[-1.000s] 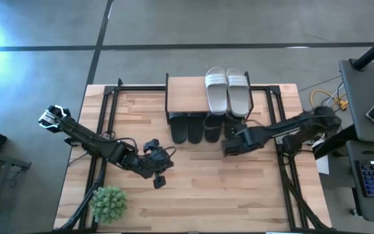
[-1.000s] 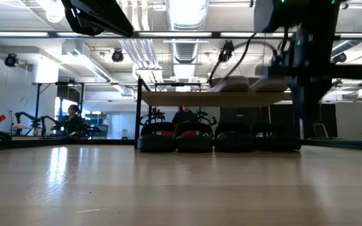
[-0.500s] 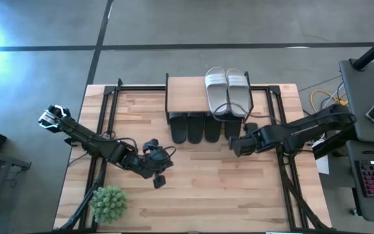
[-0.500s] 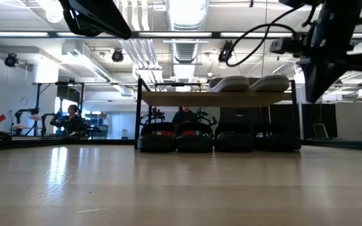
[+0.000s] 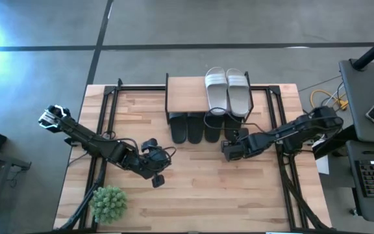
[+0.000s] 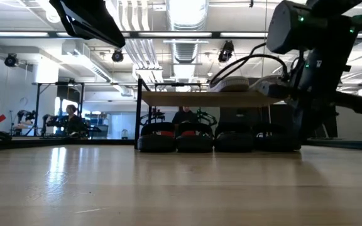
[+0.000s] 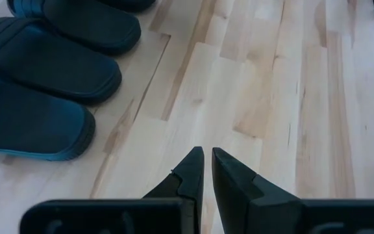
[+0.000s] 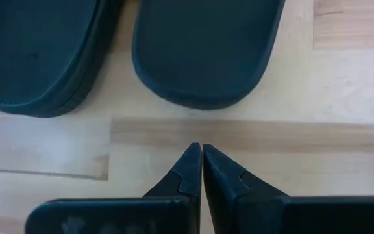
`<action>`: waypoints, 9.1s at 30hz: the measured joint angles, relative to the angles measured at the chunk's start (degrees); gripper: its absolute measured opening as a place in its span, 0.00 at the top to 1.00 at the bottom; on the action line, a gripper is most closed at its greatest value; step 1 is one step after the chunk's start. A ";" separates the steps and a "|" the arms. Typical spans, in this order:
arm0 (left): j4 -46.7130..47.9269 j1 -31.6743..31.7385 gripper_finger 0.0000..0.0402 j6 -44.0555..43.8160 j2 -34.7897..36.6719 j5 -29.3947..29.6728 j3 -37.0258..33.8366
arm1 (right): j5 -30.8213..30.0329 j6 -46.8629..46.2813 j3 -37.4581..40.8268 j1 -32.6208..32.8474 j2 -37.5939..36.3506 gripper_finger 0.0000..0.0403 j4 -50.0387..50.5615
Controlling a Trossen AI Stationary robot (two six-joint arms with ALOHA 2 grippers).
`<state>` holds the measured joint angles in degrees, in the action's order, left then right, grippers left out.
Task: Pick and place slides into the shelf
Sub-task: Adjust the black slides under the shelf, then return to Home Position
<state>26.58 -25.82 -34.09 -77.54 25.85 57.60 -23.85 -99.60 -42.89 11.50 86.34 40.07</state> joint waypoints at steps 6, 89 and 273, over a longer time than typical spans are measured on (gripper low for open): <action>0.13 0.00 0.96 0.49 0.00 0.15 0.00 | -5.39 1.70 0.12 -4.59 0.43 0.98 -0.05; -0.09 -0.02 0.96 1.91 0.35 -0.07 -4.46 | 2.18 23.02 -30.28 -3.85 25.60 0.98 -16.87; -26.13 30.34 0.96 28.66 75.93 -32.38 -49.22 | 32.65 85.15 42.28 -18.41 -79.92 0.98 -53.97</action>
<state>0.45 4.51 -5.43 -1.61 -6.54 8.38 8.80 -14.45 -0.61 -6.92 6.42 -13.90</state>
